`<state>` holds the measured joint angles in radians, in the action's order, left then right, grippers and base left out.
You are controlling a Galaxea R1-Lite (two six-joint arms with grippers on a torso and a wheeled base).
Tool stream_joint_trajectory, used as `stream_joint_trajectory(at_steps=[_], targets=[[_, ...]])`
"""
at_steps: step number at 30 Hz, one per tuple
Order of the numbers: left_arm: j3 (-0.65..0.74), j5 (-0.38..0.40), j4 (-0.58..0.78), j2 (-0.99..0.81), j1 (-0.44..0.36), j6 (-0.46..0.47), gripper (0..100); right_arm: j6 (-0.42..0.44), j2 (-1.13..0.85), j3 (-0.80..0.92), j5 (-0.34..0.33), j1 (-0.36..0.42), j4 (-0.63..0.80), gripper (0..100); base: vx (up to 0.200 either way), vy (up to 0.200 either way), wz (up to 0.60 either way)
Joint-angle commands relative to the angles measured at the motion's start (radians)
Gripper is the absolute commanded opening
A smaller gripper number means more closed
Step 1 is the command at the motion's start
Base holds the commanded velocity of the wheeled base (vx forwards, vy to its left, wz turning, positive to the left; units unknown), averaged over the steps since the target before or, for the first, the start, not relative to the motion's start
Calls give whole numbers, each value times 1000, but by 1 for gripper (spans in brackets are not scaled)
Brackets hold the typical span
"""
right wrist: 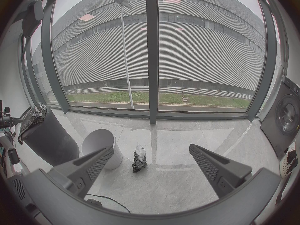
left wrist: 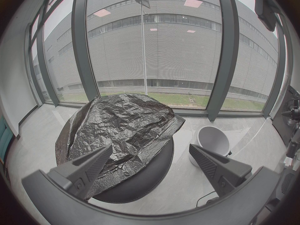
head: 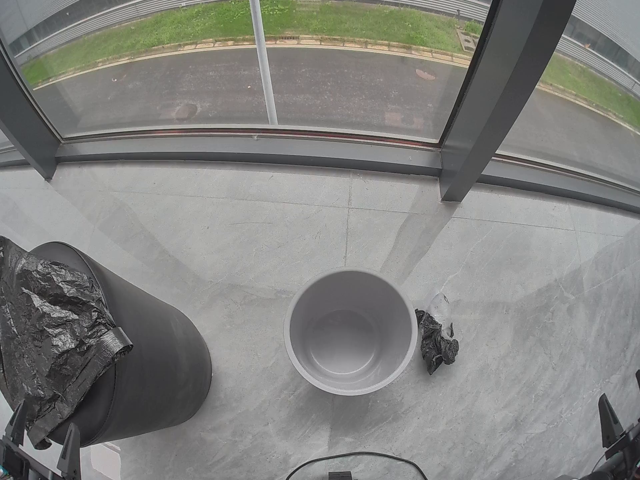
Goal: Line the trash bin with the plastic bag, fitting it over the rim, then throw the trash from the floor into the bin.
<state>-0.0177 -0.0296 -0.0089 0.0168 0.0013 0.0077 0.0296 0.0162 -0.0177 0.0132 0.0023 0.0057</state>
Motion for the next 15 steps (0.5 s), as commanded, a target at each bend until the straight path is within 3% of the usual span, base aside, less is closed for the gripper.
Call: stream_joint_trajectory(at_steps=[1,9,11,12,13,15], targets=[[18,-3,-2,-17,0,-6,100,-5,-15,15,1,1,0,100,0,0,0],[18,28,4,-14,-1,66,100,-40,-10,-24,-15,2,-7,100,0,0,0],[18,33,4,-12,-1,64,100,7,25,-139,-30,7,3,100,0,0,0],[18,40,4,-12,-1,66,100,119,126,-272,-53,16,30,100,0,0,0],[18,43,3,-12,-1,66,100,161,176,-314,-59,19,39,100,0,0,0],[18,45,3,-14,-1,64,100,171,245,-347,-79,21,37,100,0,0,0]])
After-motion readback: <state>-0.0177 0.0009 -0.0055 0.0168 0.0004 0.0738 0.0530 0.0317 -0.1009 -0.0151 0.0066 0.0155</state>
